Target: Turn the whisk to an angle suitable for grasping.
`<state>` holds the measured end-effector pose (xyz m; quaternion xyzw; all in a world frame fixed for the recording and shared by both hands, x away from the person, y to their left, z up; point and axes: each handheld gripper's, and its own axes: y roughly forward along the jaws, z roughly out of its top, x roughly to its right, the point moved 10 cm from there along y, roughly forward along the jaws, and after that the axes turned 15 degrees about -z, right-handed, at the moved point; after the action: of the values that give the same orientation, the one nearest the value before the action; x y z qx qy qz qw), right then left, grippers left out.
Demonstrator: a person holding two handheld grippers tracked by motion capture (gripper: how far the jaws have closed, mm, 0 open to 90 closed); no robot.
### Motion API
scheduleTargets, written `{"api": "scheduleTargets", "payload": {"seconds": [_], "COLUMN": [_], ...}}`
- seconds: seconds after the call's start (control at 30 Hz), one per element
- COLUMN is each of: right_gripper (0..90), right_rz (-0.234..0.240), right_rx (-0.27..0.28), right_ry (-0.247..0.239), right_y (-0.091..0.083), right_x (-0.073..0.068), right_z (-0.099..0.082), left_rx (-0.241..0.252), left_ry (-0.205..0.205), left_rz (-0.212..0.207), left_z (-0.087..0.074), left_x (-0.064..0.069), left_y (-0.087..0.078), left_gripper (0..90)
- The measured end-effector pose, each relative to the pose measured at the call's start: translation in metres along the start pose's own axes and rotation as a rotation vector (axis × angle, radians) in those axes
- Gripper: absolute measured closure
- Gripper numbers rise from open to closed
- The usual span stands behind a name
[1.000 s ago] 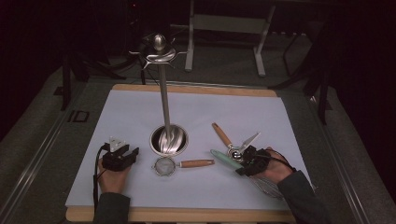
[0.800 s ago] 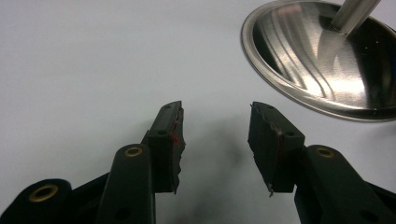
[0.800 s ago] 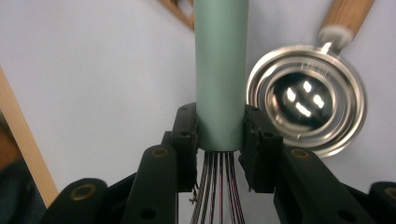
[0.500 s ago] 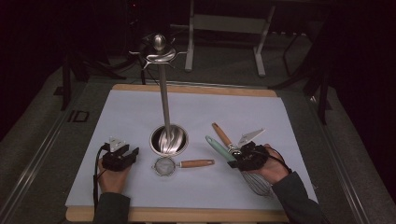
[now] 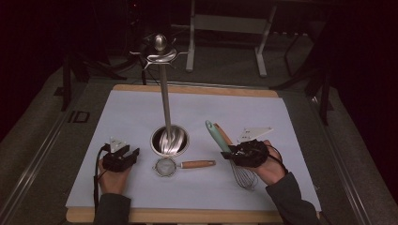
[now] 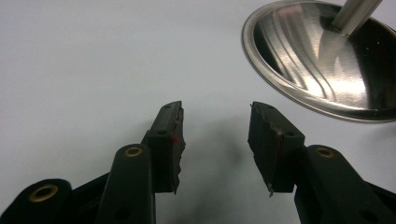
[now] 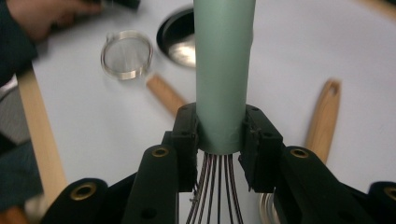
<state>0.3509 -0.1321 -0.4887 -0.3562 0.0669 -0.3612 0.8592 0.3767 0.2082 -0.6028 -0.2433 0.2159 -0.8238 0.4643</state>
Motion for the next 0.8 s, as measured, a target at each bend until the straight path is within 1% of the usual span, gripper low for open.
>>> {"api": "scheduleTargets", "payload": {"seconds": [0.03, 0.1, 0.17, 0.2, 0.3, 0.37, 0.53, 0.6, 0.7, 0.73, 0.8], "right_gripper": [69.7, 69.6, 69.6, 69.6, 69.7, 69.6, 69.6, 69.6, 69.6, 69.6, 69.6], "right_rz": [-0.008, -0.003, -0.013, -0.016, -0.013, -0.018, -0.013, -0.015, -0.026, -0.029, -0.031], "right_rx": [0.024, 0.045, 0.064, 0.068, 0.082, 0.099, 0.136, 0.141, 0.172, 0.190, 0.200], "right_ry": [0.008, 0.011, -0.009, -0.019, -0.027, -0.032, -0.042, -0.044, -0.045, -0.042, -0.038], "right_y": [-0.001, -0.004, -0.004, -0.004, -0.002, -0.002, -0.003, -0.004, -0.006, -0.009, -0.010], "right_x": [0.000, 0.000, -0.001, -0.002, -0.005, -0.007, -0.011, -0.012, -0.011, -0.010, -0.010], "right_z": [0.005, 0.012, 0.018, 0.020, 0.026, 0.032, 0.044, 0.046, 0.054, 0.059, 0.061], "left_rx": [0.000, -0.002, -0.001, -0.002, -0.001, 0.000, 0.001, 0.002, 0.008, 0.009, 0.011], "left_ry": [0.000, 0.001, 0.000, 0.000, 0.000, 0.000, 0.000, 0.000, 0.000, 0.000, 0.000], "left_rz": [0.000, -0.001, 0.000, 0.000, -0.001, 0.000, 0.000, 0.000, 0.001, 0.001, 0.001], "left_z": [0.000, 0.000, 0.000, 0.000, 0.000, 0.000, 0.000, 0.000, 0.001, 0.001, 0.001], "left_x": [0.000, 0.000, 0.000, 0.000, 0.000, 0.000, 0.000, 0.000, 0.000, 0.000, 0.000], "left_y": [0.000, 0.000, 0.000, 0.000, 0.000, 0.000, 0.000, 0.000, -0.001, -0.001, -0.001], "left_gripper": [55.5, 55.5, 55.5, 55.5, 55.5, 55.5, 55.6, 55.7, 55.8, 55.8, 55.8]}}
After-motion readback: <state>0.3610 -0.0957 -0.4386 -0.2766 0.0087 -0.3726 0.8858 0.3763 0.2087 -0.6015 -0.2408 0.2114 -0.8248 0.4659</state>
